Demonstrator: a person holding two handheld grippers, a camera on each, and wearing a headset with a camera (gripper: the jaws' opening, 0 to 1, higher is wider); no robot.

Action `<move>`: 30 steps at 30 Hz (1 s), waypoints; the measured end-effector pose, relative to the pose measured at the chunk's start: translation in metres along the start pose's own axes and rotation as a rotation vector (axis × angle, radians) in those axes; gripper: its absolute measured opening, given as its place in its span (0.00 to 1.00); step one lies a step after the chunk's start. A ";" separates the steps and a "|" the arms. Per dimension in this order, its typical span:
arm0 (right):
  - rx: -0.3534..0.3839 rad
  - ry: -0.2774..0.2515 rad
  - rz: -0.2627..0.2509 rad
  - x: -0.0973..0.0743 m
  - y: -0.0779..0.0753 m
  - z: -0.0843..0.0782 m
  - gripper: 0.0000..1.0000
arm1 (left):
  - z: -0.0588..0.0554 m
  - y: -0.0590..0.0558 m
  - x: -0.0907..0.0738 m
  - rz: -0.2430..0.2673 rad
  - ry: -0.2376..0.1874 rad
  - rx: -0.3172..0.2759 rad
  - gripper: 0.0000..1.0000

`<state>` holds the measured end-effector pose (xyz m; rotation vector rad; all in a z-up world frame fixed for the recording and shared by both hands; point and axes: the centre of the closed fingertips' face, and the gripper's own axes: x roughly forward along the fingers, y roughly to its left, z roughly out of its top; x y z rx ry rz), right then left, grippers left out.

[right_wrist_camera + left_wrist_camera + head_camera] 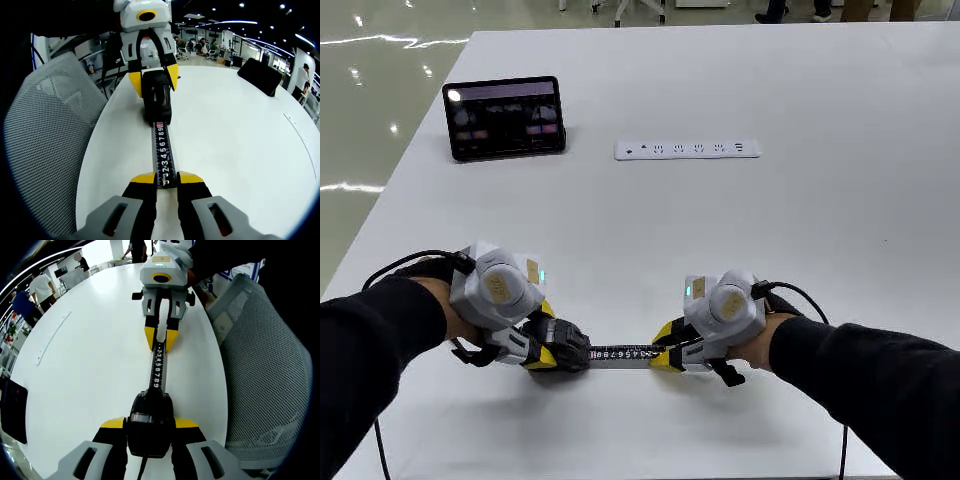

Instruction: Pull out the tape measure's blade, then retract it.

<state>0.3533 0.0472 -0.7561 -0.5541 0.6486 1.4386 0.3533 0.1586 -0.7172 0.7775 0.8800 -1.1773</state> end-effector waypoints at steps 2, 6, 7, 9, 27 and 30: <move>0.003 0.000 0.000 -0.001 0.000 -0.001 0.10 | 0.000 0.000 0.000 0.000 0.000 0.001 0.29; 0.009 -0.001 -0.003 -0.004 -0.001 -0.004 0.10 | 0.000 0.000 0.000 0.000 -0.001 -0.001 0.29; 0.011 0.000 -0.004 -0.005 -0.001 -0.005 0.10 | 0.000 0.000 0.000 0.001 -0.001 -0.001 0.29; 0.013 0.000 -0.003 -0.007 -0.001 -0.007 0.10 | 0.000 0.000 0.000 0.001 -0.002 0.000 0.29; 0.030 0.005 -0.014 -0.023 -0.003 -0.020 0.10 | 0.000 0.000 0.001 0.003 -0.003 -0.003 0.30; 0.030 0.006 -0.015 -0.024 -0.003 -0.021 0.10 | 0.000 0.000 0.000 0.005 -0.005 -0.005 0.30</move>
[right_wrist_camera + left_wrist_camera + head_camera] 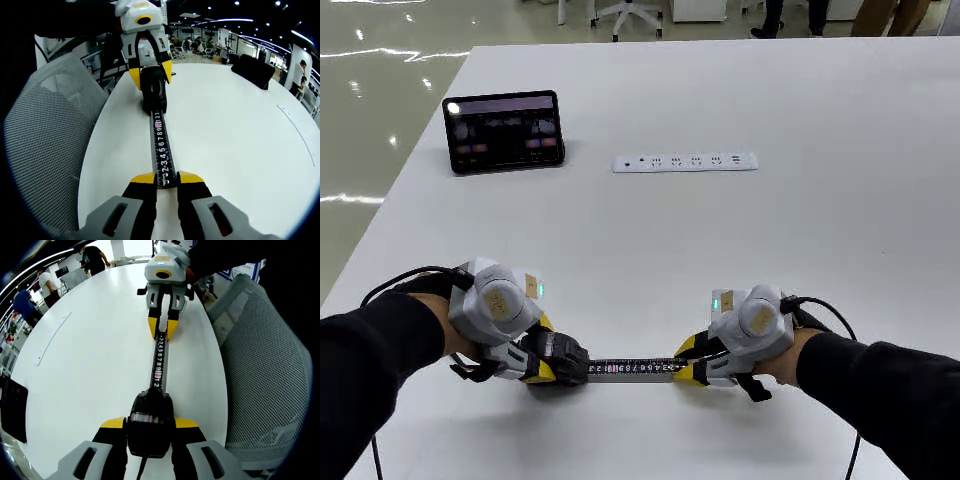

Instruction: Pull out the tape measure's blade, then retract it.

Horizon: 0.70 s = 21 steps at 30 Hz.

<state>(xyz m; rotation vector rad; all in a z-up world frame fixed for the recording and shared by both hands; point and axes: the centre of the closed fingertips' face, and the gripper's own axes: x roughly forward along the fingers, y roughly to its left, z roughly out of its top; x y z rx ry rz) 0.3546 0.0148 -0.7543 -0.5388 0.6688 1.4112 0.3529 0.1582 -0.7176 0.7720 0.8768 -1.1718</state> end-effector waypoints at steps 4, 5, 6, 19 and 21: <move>0.003 0.002 -0.002 -0.003 -0.001 -0.002 0.10 | 0.000 0.000 0.000 0.000 0.000 -0.001 0.30; 0.004 0.002 -0.002 -0.003 -0.001 -0.003 0.10 | 0.000 0.000 0.000 0.000 0.000 -0.002 0.30; 0.004 0.002 -0.003 -0.004 -0.001 -0.004 0.10 | 0.000 0.000 0.000 0.000 0.000 -0.002 0.30; 0.002 0.008 -0.009 -0.011 -0.002 -0.011 0.10 | 0.000 0.000 0.001 0.001 -0.004 -0.016 0.30; 0.001 0.009 -0.010 -0.012 -0.002 -0.011 0.10 | 0.000 0.000 0.001 0.003 -0.008 -0.018 0.30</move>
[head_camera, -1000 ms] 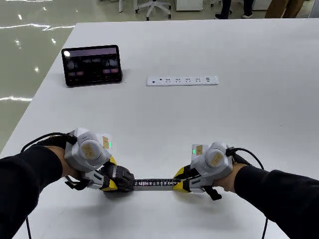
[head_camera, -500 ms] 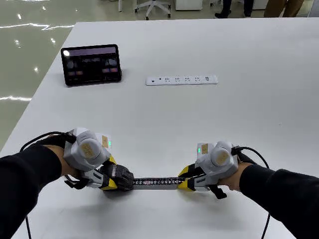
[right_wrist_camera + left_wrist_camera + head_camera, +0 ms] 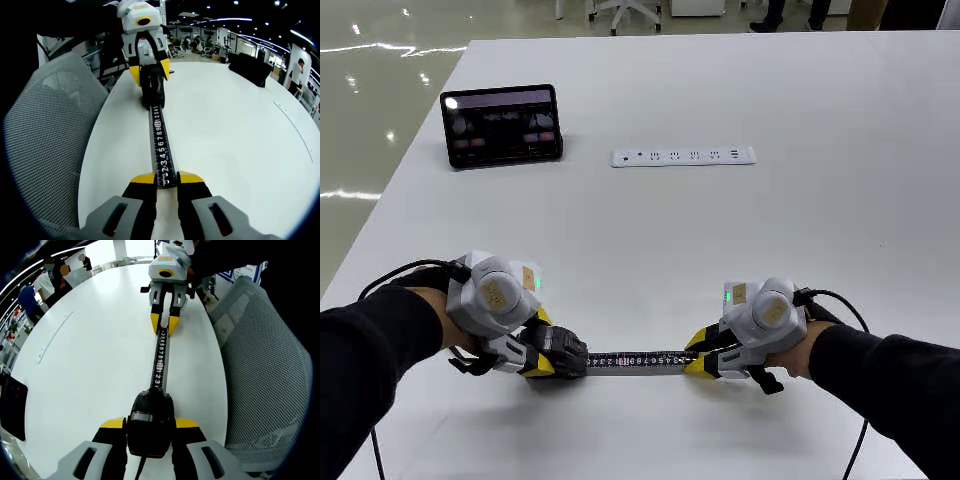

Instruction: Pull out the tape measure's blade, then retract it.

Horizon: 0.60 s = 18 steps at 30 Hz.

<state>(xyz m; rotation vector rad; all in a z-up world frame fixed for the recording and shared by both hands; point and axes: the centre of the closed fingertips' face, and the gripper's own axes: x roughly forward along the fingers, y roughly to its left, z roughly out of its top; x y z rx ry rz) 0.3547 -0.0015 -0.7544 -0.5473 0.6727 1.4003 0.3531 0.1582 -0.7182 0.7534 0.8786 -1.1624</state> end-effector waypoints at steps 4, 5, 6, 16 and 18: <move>-0.001 0.002 0.000 -0.001 -0.001 -0.001 0.10 | 0.000 0.000 0.000 0.001 -0.001 0.001 0.30; -0.002 0.002 -0.001 -0.002 -0.001 -0.002 0.10 | 0.000 0.000 0.000 0.001 0.000 0.003 0.30; -0.002 0.003 -0.001 -0.002 -0.001 -0.002 0.10 | -0.001 0.000 0.000 0.001 0.001 0.004 0.30; -0.004 0.005 -0.005 -0.007 -0.002 -0.007 0.10 | 0.000 0.000 0.000 0.000 0.006 0.009 0.30; -0.002 0.004 -0.007 -0.008 -0.003 -0.009 0.10 | -0.001 0.000 -0.001 0.001 0.006 0.009 0.30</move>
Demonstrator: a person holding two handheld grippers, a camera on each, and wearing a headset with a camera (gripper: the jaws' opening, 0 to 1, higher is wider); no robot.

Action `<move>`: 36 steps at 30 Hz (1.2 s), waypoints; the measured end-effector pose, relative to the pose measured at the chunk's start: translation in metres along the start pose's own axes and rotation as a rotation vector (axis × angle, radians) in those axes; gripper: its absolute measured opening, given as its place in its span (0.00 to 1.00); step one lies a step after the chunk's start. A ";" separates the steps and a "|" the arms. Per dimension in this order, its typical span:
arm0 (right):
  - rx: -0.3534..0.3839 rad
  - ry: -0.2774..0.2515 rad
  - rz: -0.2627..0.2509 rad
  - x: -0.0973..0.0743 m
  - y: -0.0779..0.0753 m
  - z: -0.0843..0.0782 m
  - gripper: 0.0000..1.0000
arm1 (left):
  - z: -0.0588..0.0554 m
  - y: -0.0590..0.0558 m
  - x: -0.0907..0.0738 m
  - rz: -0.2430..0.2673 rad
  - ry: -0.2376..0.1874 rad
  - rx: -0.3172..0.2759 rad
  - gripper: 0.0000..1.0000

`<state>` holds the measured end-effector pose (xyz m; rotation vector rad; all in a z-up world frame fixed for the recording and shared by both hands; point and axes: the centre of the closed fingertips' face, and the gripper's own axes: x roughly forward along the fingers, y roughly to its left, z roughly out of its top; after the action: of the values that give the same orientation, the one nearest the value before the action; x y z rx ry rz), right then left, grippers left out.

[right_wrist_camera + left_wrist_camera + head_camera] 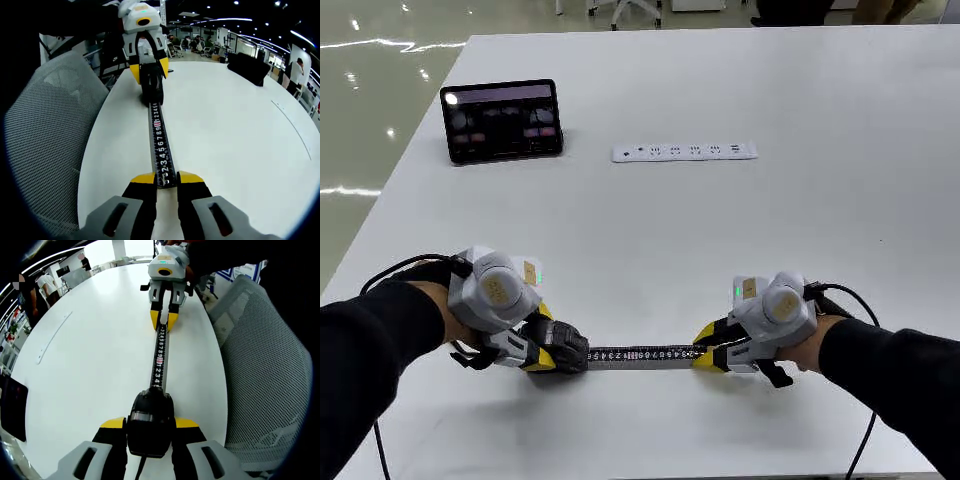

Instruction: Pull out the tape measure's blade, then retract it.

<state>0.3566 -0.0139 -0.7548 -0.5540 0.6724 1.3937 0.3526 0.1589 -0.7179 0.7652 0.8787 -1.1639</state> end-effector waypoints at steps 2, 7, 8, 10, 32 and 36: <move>0.002 0.001 -0.002 -0.002 -0.001 -0.002 0.10 | 0.000 0.000 0.000 0.001 0.000 -0.002 0.30; 0.004 0.002 -0.004 -0.005 -0.001 -0.006 0.10 | 0.000 0.000 0.000 0.001 0.002 0.000 0.30; 0.005 0.002 -0.005 -0.005 -0.001 -0.007 0.10 | 0.000 0.000 0.000 0.002 0.001 -0.001 0.30; 0.007 0.003 -0.006 -0.007 -0.002 -0.008 0.10 | 0.000 0.000 0.000 0.002 0.001 -0.003 0.30; 0.011 0.017 -0.016 -0.019 -0.005 -0.019 0.10 | 0.000 0.000 0.000 0.008 -0.003 -0.003 0.30; 0.009 0.020 -0.018 -0.022 -0.005 -0.021 0.10 | 0.000 -0.001 0.000 0.009 -0.003 -0.002 0.30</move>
<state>0.3583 -0.0446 -0.7544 -0.5663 0.6884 1.3688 0.3520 0.1587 -0.7177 0.7648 0.8734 -1.1557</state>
